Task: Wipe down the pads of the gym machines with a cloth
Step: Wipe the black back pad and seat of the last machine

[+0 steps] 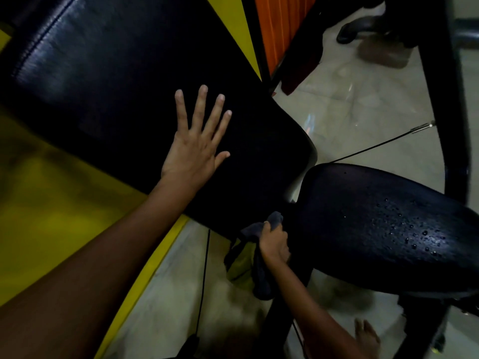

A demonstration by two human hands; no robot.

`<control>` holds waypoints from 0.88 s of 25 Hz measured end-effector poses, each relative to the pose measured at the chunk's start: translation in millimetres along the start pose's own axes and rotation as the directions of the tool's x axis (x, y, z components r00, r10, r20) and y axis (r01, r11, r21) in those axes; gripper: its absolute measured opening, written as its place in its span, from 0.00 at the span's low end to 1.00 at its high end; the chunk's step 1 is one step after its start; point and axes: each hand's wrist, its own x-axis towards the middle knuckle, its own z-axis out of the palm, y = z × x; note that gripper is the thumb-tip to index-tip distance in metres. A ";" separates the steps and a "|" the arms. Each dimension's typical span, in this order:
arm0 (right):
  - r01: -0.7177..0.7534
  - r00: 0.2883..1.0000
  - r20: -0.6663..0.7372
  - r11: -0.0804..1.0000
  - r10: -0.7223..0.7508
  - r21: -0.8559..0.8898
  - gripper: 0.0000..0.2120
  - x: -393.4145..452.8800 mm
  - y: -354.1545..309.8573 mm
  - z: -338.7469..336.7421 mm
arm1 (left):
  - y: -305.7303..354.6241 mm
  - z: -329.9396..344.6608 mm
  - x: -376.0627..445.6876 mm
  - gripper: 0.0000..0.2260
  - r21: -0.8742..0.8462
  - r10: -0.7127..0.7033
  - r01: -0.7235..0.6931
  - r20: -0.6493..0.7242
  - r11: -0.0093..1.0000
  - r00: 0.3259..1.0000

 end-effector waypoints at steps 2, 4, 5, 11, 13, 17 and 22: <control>-0.034 0.997 0.068 0.999 0.033 0.022 0.22 34.8 -13.3 -12.9 | 0.7 0.8 0.2 0.33 0.001 -0.004 0.004 0.000 1.000 1.000; -0.045 0.997 0.075 0.991 0.036 0.123 0.21 61.2 -33.1 -27.9 | 2.7 2.6 0.0 0.33 -0.003 -0.006 0.006 -0.007 1.000 1.000; -0.056 0.997 0.058 0.980 0.046 0.192 0.21 72.9 -45.3 -35.7 | 3.6 3.7 0.5 0.33 0.000 -0.008 0.008 -0.014 1.000 1.000; 0.159 0.963 -0.245 0.969 -0.111 0.187 0.25 76.4 -128.6 -79.8 | 5.0 6.1 2.4 0.33 -0.003 -0.008 0.008 -0.018 1.000 1.000; 0.498 0.811 -0.342 0.867 -0.474 -0.019 0.25 43.4 -153.2 -76.3 | 5.0 6.6 2.3 0.33 -0.020 -0.009 0.009 -0.021 1.000 1.000; 0.698 0.610 -0.372 0.697 -0.699 -0.166 0.27 45.9 -156.7 -71.5 | 4.9 5.6 2.4 0.33 -0.026 -0.012 0.012 -0.020 1.000 1.000; 0.305 0.911 -0.335 0.941 -0.242 0.148 0.28 102.1 -120.1 -76.0 | 6.0 7.2 4.6 0.33 -0.024 -0.022 0.021 -0.022 0.999 1.000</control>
